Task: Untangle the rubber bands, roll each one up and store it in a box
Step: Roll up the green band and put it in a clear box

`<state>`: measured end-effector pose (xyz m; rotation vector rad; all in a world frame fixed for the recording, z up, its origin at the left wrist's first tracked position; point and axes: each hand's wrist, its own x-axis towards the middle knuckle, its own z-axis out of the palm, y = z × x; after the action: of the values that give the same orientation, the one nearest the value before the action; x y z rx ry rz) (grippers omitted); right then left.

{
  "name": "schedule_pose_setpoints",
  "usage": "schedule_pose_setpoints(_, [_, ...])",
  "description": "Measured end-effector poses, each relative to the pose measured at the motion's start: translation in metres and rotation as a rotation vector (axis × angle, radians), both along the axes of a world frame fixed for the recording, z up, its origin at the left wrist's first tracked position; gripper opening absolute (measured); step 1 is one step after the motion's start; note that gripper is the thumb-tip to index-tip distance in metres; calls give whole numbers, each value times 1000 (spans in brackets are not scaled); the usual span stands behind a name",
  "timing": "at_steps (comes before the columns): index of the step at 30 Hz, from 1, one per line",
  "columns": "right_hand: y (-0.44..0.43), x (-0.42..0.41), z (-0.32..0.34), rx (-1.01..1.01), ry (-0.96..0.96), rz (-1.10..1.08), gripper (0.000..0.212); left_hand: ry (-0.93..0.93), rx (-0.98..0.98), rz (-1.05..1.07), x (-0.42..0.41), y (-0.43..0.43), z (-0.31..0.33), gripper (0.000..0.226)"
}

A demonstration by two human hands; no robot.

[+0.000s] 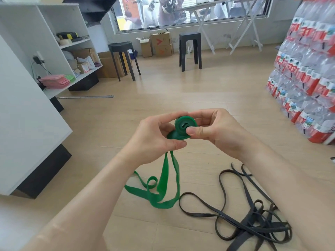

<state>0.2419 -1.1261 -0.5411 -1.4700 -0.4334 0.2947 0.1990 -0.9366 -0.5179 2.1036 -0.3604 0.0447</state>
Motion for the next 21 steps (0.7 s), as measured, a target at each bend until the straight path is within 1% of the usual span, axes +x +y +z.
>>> schedule_pose_setpoints(2, [3,0,-2,72,56,1,39,-3,-6,9,-1,-1,0,65])
schedule_pose_setpoints(3, [4,-1,-3,92,78,5,36,-27,36,21,-3,-2,0,64])
schedule_pose_setpoints(5, [5,-1,-3,86,82,25,33,-153,240,70,-4,-4,-1,60])
schedule_pose_setpoints(7, [2,0,-1,50,65,41,33,-347,430,124,-4,-5,-1,57])
schedule_pose_setpoints(8, [0,2,0,33,65,49,34,-432,480,137,-3,-4,-2,57])
schedule_pose_setpoints(9, [-2,2,1,15,75,62,35,-474,508,127,-3,-4,-3,58])
schedule_pose_setpoints(11, [-6,2,3,-44,86,105,36,-451,539,47,-6,-5,-2,64])
schedule_pose_setpoints(13, [-7,0,5,-124,71,149,31,-432,579,-28,-8,-7,-3,66])
schedule_pose_setpoints(14, [-7,0,5,-154,69,159,29,-419,566,-36,-8,-7,-3,65])
schedule_pose_setpoints(15, [-6,-1,6,-170,70,157,31,-383,500,-22,-8,-7,-3,62])
schedule_pose_setpoints(17, [-8,0,6,-155,75,136,43,-234,239,40,-8,-8,1,53])
schedule_pose_setpoints(18, [-9,0,5,-130,82,136,45,-155,94,81,-8,-7,2,50])
schedule_pose_setpoints(20, [-8,-1,4,-71,97,164,42,-27,-132,134,-7,-8,5,47])
schedule_pose_setpoints(21, [-7,-2,4,-33,104,173,40,7,-187,144,-7,-8,5,45])
